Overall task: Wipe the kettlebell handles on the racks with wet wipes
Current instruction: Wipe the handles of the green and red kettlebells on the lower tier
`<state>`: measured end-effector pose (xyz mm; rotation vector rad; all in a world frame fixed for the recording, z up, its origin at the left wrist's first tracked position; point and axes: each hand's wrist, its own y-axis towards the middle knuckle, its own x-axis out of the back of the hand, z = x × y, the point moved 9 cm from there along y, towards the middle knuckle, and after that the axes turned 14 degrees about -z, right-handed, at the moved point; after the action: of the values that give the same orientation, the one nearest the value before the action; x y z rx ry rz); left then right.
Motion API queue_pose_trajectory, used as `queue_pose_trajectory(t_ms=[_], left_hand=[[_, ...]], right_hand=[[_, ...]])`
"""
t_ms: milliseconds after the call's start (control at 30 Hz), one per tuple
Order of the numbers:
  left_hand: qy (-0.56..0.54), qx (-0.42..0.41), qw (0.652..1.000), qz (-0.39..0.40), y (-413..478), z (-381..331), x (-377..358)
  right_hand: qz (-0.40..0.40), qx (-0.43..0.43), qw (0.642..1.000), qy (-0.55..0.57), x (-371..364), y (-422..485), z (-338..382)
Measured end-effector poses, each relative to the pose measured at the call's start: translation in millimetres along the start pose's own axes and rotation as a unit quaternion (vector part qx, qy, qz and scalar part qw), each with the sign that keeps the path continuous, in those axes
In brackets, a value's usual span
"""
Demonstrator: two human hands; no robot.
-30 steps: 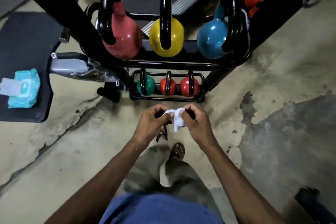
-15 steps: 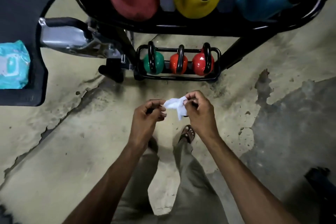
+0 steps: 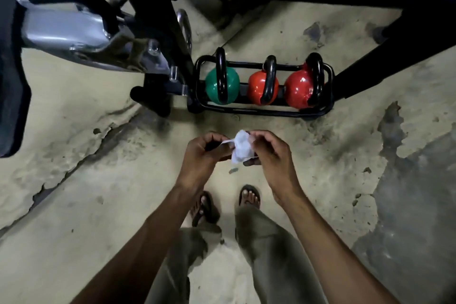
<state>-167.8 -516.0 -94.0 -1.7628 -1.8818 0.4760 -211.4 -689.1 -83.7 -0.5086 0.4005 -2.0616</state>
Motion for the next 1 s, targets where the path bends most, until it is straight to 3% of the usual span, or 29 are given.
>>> queue_pose_trajectory(t_ms=[267, 367, 567, 800, 900, 1000], left_hand=[[-0.086, 0.027, 0.996, 0.019, 80.7, 33.1, -40.2], [-0.125, 0.026, 0.991, 0.045, 111.7, 31.8, -47.0], [-0.082, -0.069, 0.99, 0.092, 178.4, 30.9, -57.2], [-0.106, -0.197, 0.973, 0.053, 238.7, 37.5, -54.1], [-0.118, -0.239, 0.963, 0.038, 242.4, 35.9, -51.9], [-0.14, -0.208, 0.968, 0.028, 233.5, 36.6, -51.2]], right_hand=[[-0.001, -0.002, 0.998, 0.065, -19.9, 93.9, -22.1], [0.023, 0.024, 0.999, 0.042, -39.3, 129.9, -16.5], [0.12, 0.136, 0.983, 0.002, -88.5, 184.8, -19.8], [0.121, 0.231, 0.962, 0.087, -109.1, 234.3, -38.6], [0.143, 0.221, 0.954, 0.143, -113.0, 236.0, -40.6], [0.207, 0.174, 0.947, 0.173, -112.7, 222.6, -45.6]])
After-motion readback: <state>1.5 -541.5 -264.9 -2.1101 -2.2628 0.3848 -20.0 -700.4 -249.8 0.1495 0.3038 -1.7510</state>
